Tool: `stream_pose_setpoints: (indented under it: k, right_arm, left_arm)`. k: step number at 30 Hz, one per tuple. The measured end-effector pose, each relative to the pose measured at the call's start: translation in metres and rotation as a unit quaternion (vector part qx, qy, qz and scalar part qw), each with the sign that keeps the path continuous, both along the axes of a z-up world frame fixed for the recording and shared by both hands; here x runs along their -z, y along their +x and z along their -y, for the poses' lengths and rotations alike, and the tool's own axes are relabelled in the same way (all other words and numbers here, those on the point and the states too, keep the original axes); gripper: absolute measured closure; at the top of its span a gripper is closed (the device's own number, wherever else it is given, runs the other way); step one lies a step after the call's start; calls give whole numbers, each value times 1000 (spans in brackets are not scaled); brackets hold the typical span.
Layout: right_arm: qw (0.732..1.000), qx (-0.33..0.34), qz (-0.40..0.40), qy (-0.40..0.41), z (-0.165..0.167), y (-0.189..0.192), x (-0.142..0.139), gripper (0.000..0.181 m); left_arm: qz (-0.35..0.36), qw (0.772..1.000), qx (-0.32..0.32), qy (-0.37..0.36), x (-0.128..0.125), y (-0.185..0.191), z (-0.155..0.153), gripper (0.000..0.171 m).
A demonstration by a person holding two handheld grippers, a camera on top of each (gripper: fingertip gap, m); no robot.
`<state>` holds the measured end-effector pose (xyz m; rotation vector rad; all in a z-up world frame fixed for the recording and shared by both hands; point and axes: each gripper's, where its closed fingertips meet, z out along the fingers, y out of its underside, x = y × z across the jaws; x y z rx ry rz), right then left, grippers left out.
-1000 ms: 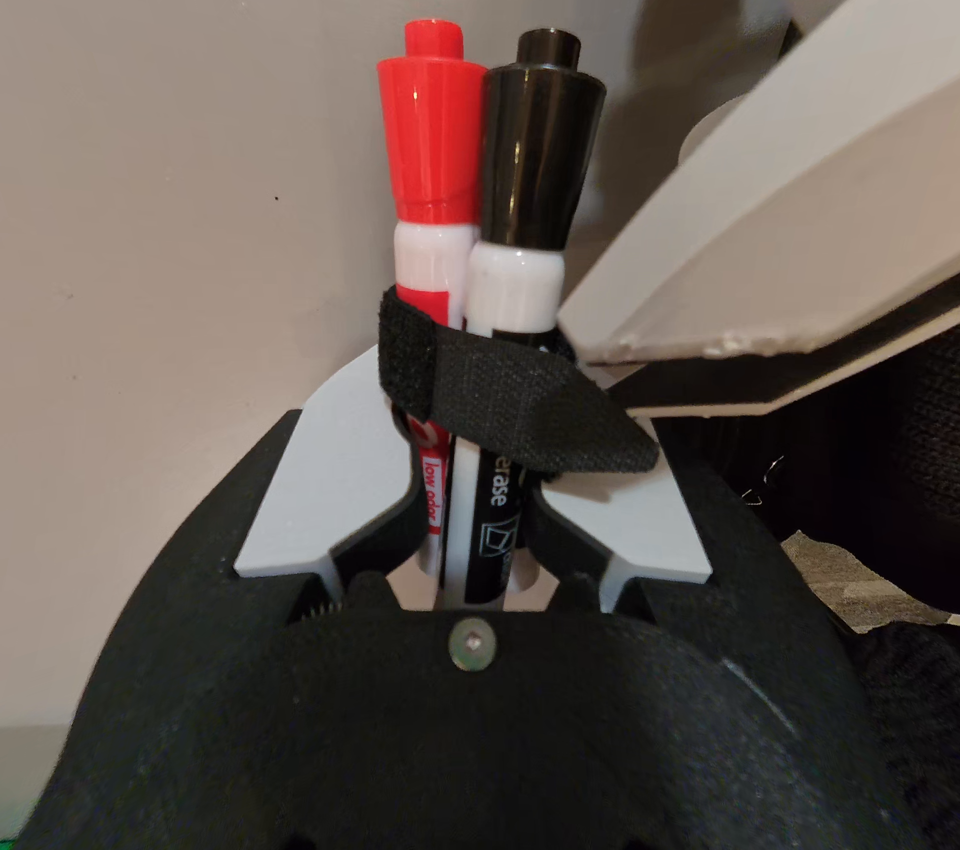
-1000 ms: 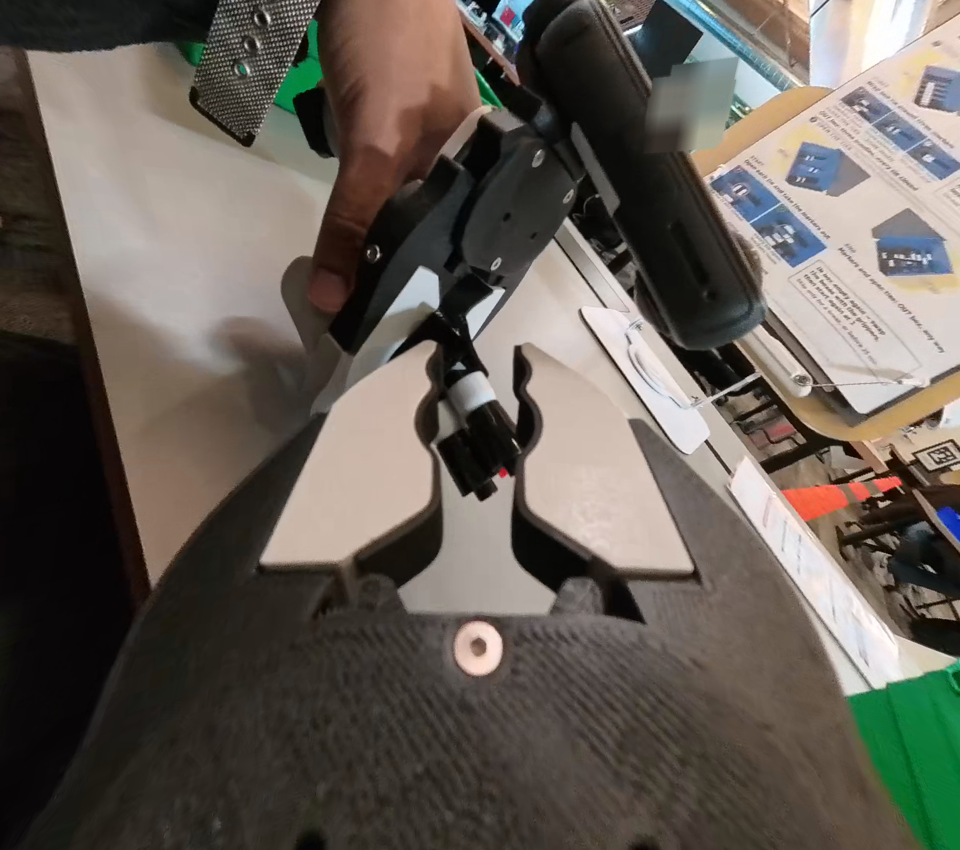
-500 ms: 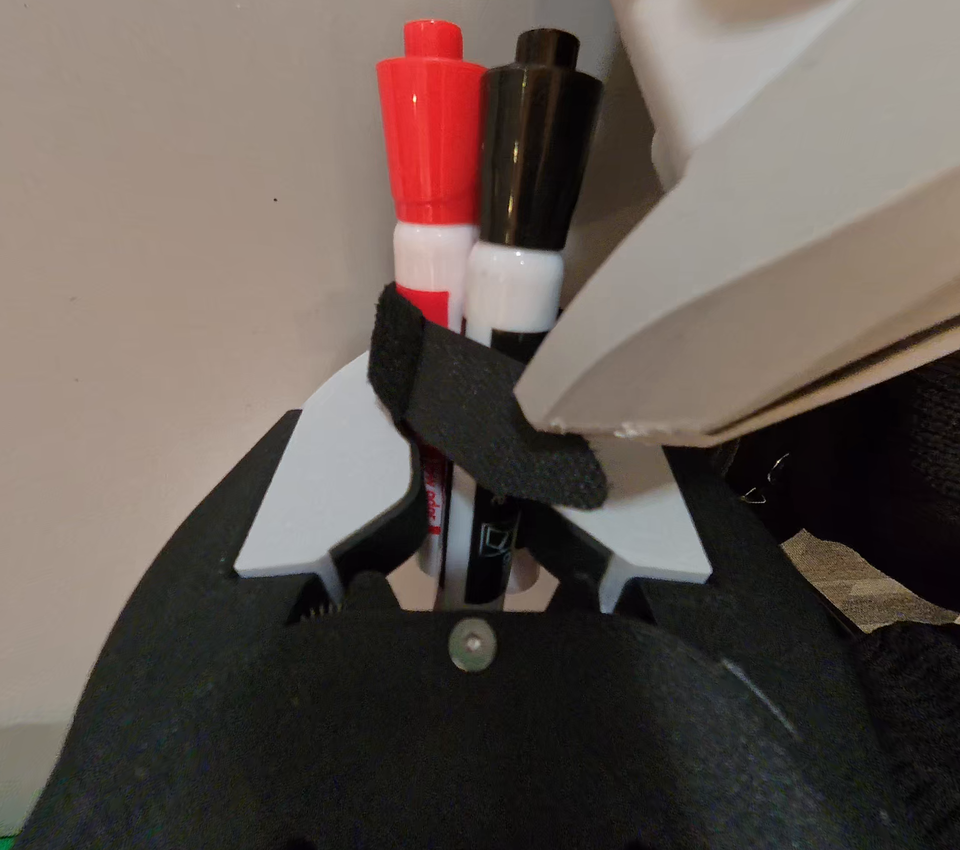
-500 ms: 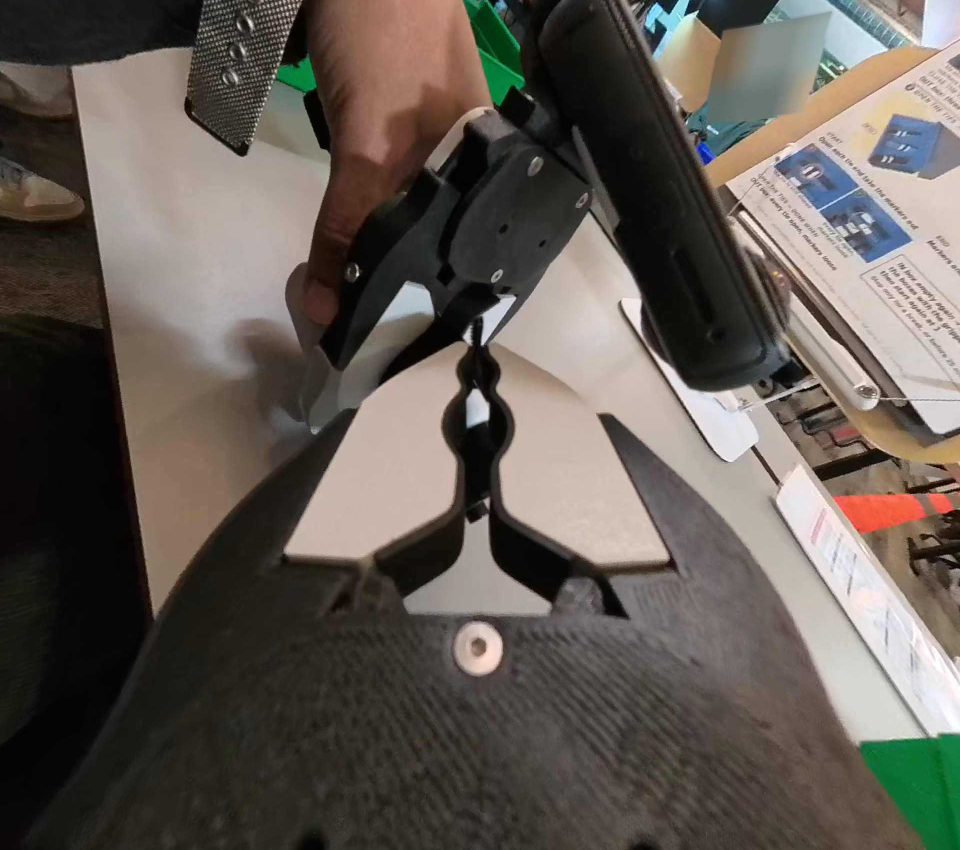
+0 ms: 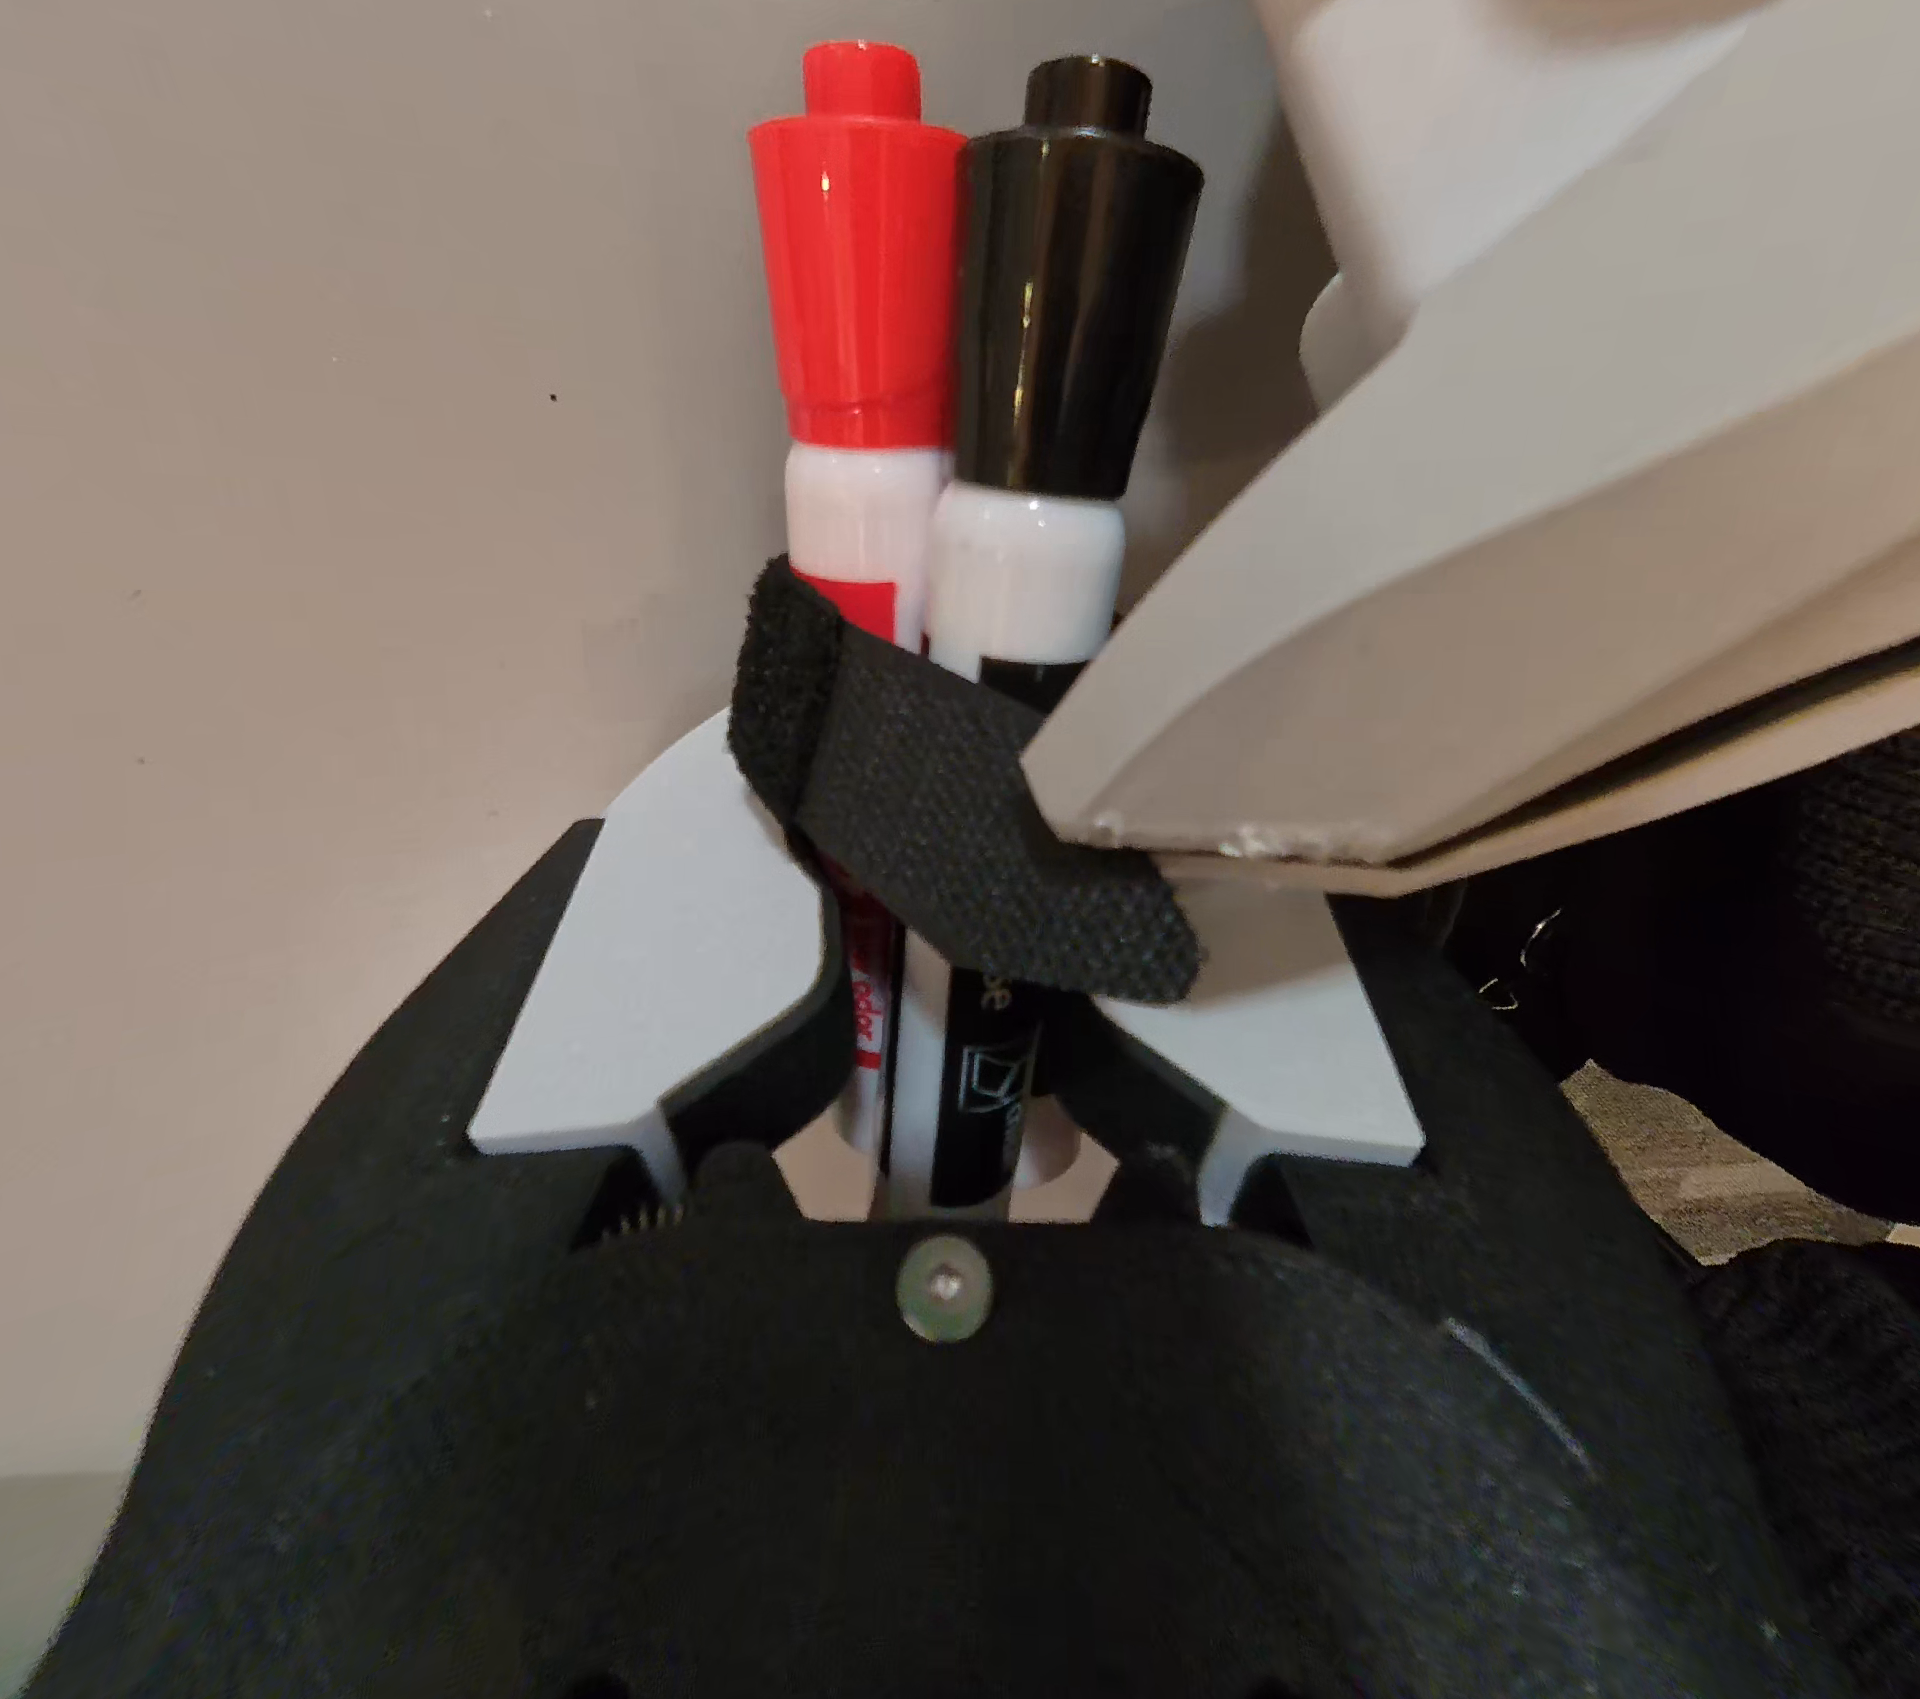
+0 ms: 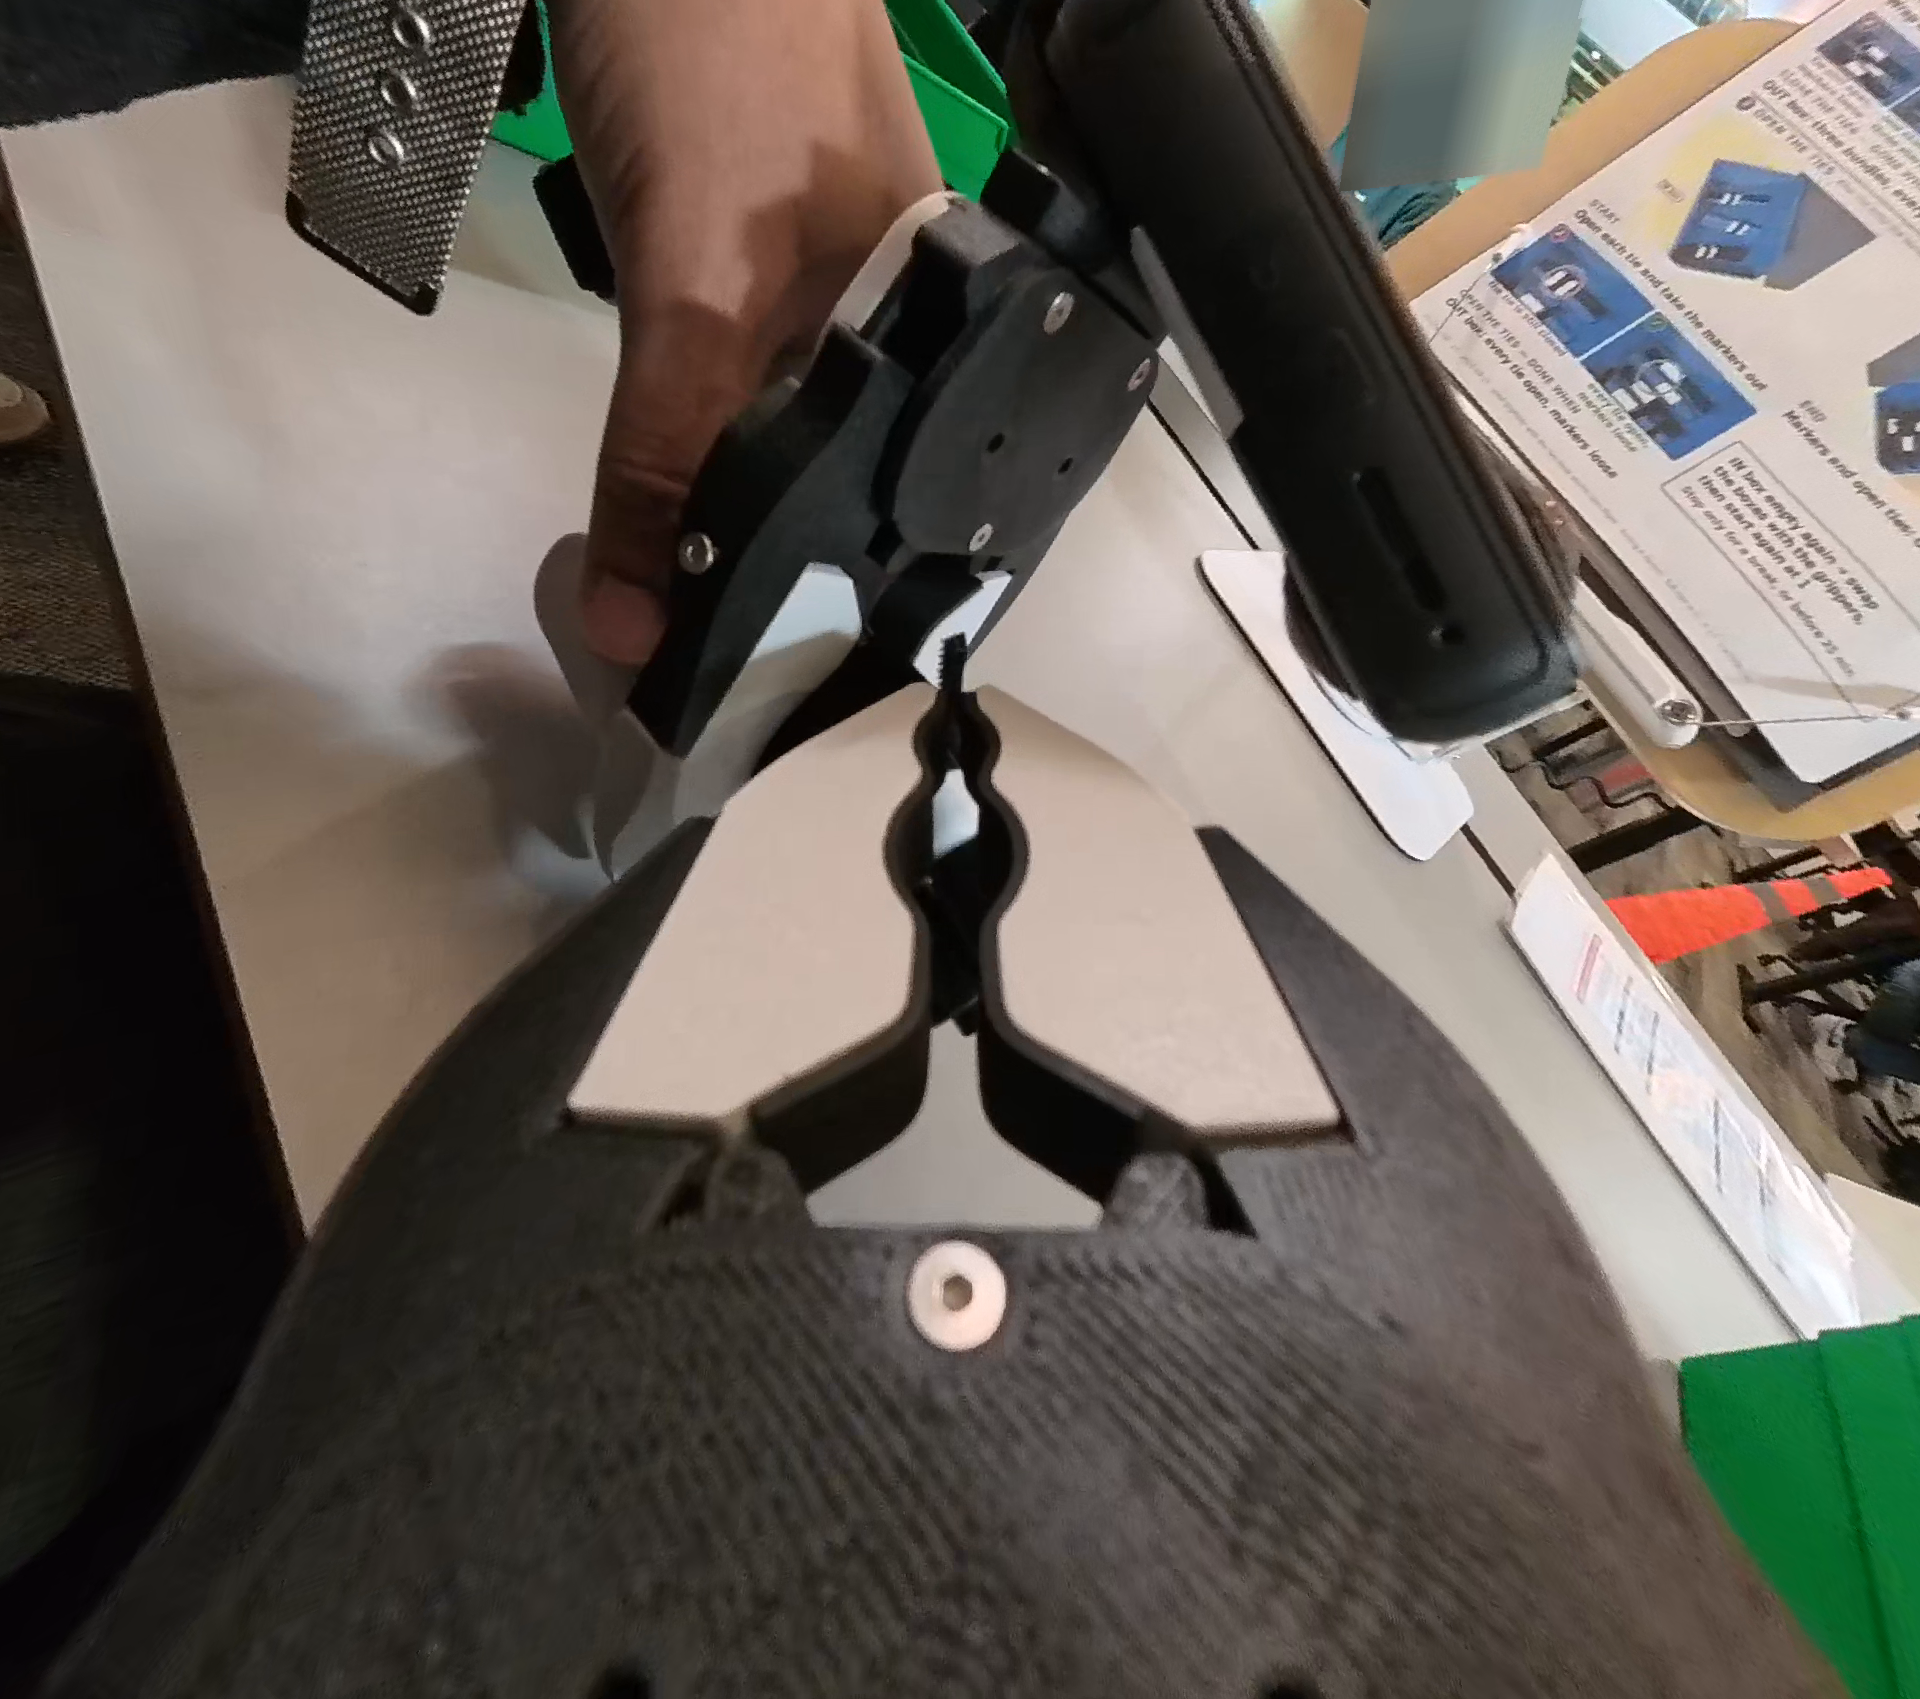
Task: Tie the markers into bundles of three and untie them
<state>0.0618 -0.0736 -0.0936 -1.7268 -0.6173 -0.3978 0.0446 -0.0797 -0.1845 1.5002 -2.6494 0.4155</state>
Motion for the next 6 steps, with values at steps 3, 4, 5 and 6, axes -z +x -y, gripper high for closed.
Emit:
stream_pose_setpoints:
  k: [3, 4, 5, 6]
  right_arm:
    - [1000, 6, -3, -1, -1, 0, 0, 179]
    - [1000, 8, -3, -1, -1, 0, 0, 179]
    - [1000, 9, -2, 0, -1, 0, 0, 179]
    - [1000, 10, 1, 0, -1, 0, 0, 179]
  left_arm:
    - [0, 1000, 0, 0, 0, 0, 0, 126]
    - [0, 1000, -1, 0, 0, 0, 0, 126]
    - [-1, 1000, -1, 1, 0, 0, 0, 126]
    - [-1, 1000, 0, 2, 0, 0, 0, 126]
